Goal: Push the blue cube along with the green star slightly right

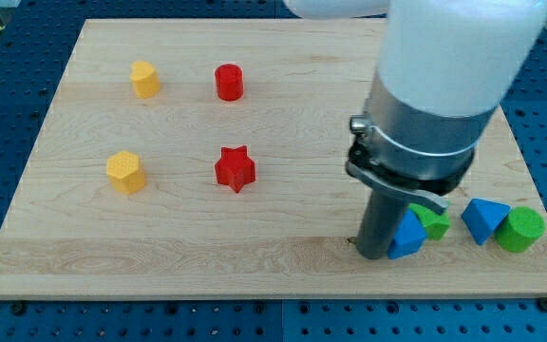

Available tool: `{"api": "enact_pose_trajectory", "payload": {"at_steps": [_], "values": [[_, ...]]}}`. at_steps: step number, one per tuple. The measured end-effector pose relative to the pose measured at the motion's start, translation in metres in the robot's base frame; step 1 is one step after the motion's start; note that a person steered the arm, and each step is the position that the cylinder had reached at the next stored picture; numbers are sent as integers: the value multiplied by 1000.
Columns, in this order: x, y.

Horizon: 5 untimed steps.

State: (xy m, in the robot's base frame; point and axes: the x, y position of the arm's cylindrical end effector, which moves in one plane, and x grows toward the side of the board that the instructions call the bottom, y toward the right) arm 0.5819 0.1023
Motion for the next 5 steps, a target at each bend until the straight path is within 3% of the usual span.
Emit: {"api": "enact_pose_trajectory", "payload": {"at_steps": [5], "values": [[0,26]]}}
